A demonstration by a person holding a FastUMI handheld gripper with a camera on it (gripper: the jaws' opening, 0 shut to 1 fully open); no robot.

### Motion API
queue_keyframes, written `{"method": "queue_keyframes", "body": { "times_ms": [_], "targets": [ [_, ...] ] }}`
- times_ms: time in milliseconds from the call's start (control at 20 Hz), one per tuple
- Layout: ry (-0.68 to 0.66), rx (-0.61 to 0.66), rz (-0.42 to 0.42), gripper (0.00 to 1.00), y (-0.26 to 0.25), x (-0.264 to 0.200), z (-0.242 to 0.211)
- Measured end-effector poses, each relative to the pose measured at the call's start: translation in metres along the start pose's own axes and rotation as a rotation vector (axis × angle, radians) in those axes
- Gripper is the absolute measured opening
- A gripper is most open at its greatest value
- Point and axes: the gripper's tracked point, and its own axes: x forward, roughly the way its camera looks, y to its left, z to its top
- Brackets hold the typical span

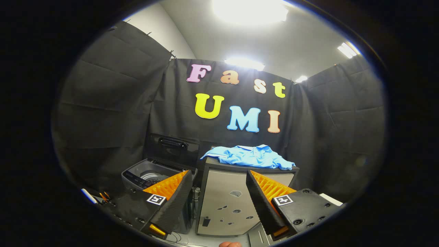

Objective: Put the clothes into the washing machine and then close the washing machine lid.

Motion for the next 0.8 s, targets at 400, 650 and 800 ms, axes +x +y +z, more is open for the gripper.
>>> {"method": "queue_keyframes", "body": {
  "times_ms": [400, 650, 800],
  "targets": [
    [0.016, 0.0, -0.001, 0.98, 0.007, 0.0, -0.005],
    [0.026, -0.004, -0.003, 0.98, 0.013, -0.002, -0.006],
    [0.037, 0.005, -0.01, 0.98, 0.014, -0.002, -0.007]
  ]
}}
